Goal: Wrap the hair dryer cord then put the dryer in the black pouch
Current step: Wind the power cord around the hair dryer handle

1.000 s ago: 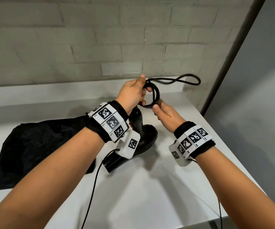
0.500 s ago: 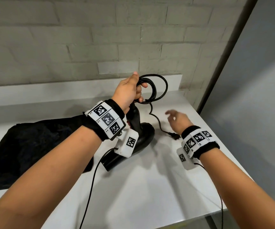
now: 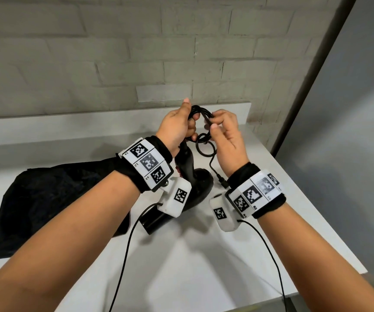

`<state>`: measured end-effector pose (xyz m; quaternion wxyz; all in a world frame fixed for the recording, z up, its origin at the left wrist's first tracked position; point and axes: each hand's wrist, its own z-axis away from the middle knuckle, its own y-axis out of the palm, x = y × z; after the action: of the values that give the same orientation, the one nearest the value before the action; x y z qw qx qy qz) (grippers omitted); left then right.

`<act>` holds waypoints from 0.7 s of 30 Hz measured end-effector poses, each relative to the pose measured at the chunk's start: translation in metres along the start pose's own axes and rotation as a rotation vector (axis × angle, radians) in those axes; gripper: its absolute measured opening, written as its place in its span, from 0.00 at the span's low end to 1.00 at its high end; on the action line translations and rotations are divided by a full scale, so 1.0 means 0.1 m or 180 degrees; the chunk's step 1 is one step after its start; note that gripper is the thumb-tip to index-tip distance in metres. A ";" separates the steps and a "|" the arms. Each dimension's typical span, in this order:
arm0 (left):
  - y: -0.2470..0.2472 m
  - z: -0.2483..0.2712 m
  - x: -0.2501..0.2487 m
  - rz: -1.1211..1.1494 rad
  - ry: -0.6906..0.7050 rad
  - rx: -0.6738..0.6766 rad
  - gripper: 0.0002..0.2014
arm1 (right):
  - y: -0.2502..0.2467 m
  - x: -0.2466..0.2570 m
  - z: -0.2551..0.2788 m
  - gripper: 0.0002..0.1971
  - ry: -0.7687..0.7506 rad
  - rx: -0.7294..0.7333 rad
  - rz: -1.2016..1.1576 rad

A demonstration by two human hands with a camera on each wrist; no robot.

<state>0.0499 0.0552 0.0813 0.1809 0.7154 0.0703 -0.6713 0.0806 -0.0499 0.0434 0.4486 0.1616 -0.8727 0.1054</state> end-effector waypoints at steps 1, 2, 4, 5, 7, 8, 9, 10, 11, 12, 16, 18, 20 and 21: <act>0.00 0.00 0.00 0.0014 -0.0019 -0.0016 0.23 | 0.01 -0.01 0.02 0.05 0.0032 0.0078 -0.0067; 0.00 -0.01 0.00 0.0019 -0.0047 -0.0008 0.23 | 0.01 -0.01 0.05 0.07 0.0048 0.0139 -0.0141; 0.01 -0.01 0.00 0.0031 -0.0121 0.0059 0.23 | 0.01 -0.05 0.06 0.08 0.0101 0.0146 -0.0256; 0.01 -0.02 0.00 0.0039 -0.0153 0.0085 0.24 | 0.00 -0.08 0.05 0.08 0.0135 0.0144 -0.0354; -0.01 -0.03 0.00 0.0079 -0.0196 0.0114 0.24 | -0.01 -0.12 0.03 0.13 0.0300 0.0236 -0.0760; -0.01 -0.03 0.00 0.0120 -0.0208 0.0139 0.24 | -0.01 -0.15 0.03 0.14 0.0390 0.0322 -0.0955; -0.01 -0.04 -0.01 0.0159 -0.0215 0.0171 0.25 | -0.01 -0.20 0.03 0.13 0.0504 0.0388 -0.1032; -0.01 -0.04 -0.01 0.0186 -0.0223 0.0197 0.24 | -0.02 -0.23 0.03 0.14 0.0648 0.0416 -0.0968; -0.02 -0.04 -0.01 0.0191 -0.0228 0.0204 0.24 | -0.02 -0.26 0.03 0.17 0.0782 0.0450 -0.0793; -0.03 -0.05 -0.01 0.0195 -0.0226 0.0197 0.24 | -0.02 -0.30 0.03 0.22 0.0896 0.0478 -0.0641; -0.06 -0.08 -0.02 0.0359 -0.0247 0.0183 0.25 | -0.08 -0.40 0.00 0.25 0.1364 0.0147 -0.0502; -0.07 -0.09 -0.02 0.0443 -0.0280 0.0212 0.26 | -0.13 -0.44 -0.02 0.19 0.1193 0.0265 -0.0077; -0.07 -0.08 -0.02 0.0519 -0.0305 0.0264 0.26 | -0.18 -0.53 -0.04 0.17 0.1088 0.0449 0.0191; -0.08 -0.08 -0.02 0.0543 -0.0314 0.0283 0.26 | -0.22 -0.57 -0.04 0.17 0.1150 0.0507 0.0387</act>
<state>0.0544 0.0655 0.0824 0.2087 0.6922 -0.0297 -0.6902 0.1230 -0.0584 0.0000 0.5765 0.1221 -0.7751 0.2281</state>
